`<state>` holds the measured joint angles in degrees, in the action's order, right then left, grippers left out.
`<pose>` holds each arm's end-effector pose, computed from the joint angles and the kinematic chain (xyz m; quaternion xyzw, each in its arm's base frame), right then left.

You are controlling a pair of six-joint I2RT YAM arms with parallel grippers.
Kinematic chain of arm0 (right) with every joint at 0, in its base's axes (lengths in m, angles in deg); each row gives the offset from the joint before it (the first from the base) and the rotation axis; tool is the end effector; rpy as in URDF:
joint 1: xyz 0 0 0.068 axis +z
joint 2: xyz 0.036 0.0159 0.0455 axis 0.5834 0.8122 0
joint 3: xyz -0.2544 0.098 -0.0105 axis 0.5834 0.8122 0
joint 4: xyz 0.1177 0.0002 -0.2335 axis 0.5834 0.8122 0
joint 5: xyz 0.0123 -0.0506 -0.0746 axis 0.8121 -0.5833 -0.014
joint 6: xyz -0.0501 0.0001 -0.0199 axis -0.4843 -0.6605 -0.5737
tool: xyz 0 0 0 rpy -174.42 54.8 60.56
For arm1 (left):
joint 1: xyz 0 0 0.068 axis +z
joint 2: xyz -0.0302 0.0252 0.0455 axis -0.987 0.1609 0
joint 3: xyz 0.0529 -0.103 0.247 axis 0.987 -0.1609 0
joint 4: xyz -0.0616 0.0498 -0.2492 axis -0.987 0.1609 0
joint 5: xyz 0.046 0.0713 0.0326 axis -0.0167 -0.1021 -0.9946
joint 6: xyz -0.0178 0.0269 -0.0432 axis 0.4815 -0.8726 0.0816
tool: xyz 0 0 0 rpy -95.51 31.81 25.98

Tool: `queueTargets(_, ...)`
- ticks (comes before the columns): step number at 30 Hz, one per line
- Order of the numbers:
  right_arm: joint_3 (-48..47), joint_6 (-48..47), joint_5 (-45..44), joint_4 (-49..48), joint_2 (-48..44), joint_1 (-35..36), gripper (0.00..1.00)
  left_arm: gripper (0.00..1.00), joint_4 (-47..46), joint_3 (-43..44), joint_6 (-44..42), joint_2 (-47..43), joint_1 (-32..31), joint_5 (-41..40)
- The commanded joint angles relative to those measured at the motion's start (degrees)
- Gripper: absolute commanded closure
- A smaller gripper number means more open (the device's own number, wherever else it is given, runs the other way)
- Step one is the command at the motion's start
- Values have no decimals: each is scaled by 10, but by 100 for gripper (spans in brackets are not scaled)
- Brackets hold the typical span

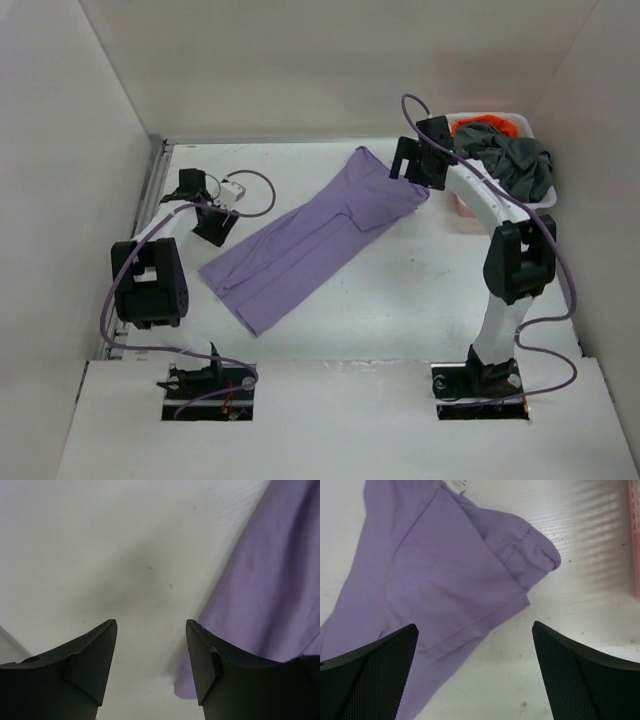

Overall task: Fold and stack the t-shirts
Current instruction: Rotate the tshirt 90 degrees

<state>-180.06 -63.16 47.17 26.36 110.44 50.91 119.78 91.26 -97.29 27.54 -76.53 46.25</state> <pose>0.4145 0.1078 0.2919 0.0950 0.9254 0.0610 0.3617 0.3431 0.0201 0.2040 0.2782 0.9271 0.0164 0.2506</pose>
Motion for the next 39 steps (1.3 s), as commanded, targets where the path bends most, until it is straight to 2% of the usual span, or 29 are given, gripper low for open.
queueTargets(1, 19, 30, -4, -73, 45, -9, 0, 44, -18, -25, 1, 20, 11, -38)
queueTargets(4, 0, 74, 17, -96, 88, -31, 1, 46, -21, -40, -10, 22, 2, -60)
queueTargets(7, -23, 114, 47, -101, 134, -48, 19, 46, -20, -64, -22, 7, -17, -63)
queueTargets(8, -29, 120, 54, -101, 147, -50, 32, 46, -18, -73, -27, 2, -23, -66)
queueTargets(9, -35, 125, 64, -102, 155, -51, 39, 46, -17, -82, -30, -3, -29, -69)
queueTargets(10, -47, 126, 71, -102, 167, -52, 42, 46, -16, -90, -34, -6, -36, -74)
queueTargets(12, -97, 119, 84, -85, 209, -52, 59, 46, -16, -108, -43, -13, -49, -80)
queueTargets(14, -201, 112, 103, -38, 275, -52, 80, 46, -14, -122, -51, -19, -62, -79)
queueTargets(15, -280, 105, 108, -7, 316, -51, 87, 46, -11, -128, -51, -22, -68, -77)
queueTargets(16, -369, 98, 112, 27, 361, -51, 89, 46, -6, -133, -51, -27, -73, -74)
queueTargets(18, -588, 76, 129, 78, 455, -34, 83, 46, 7, -142, -51, -40, -86, -63)
queueTargets(19, -681, 68, 140, 84, 490, -26, 73, 46, 18, -148, -49, -50, -94, -52)
queueTargets(20, -719, 65, 143, 78, 499, -20, 55, 46, 25, -153, -46, -58, -101, -45)
queueTargets(21, -698, 62, 139, 63, 478, -16, 34, 46, 30, -157, -44, -64, -107, -38)
queueTargets(22, -632, 60, 130, 43, 434, -15, 0, 46, 36, -163, -44, -74, -114, -28)
queueTargets(25, -370, 33, 85, -37, 259, -11, 0, 46, 36, -181, -35, -103, -128, -17)
queueTargets(28, -103, 5, 20, -123, 45, 9, 0, 45, 29, -194, -21, -132, -126, -11)
queueTargets(31, 85, 5, -28, -142, -125, 56, 0, 44, 18, -213, -8, -160, -122, -3)
queueTargets(33, 198, 26, -50, -142, -216, 118, 0, 44, 10, -235, -6, -177, -122, -3)
queueTargets(36, 322, 104, -61, -132, -285, 233, 0, 44, -13, -272, -5, -208, -124, -9)
queueTargets(39, 382, 208, -59, -139, -283, 344, 0, 44, -25, -289, -1, -242, -119, -15)
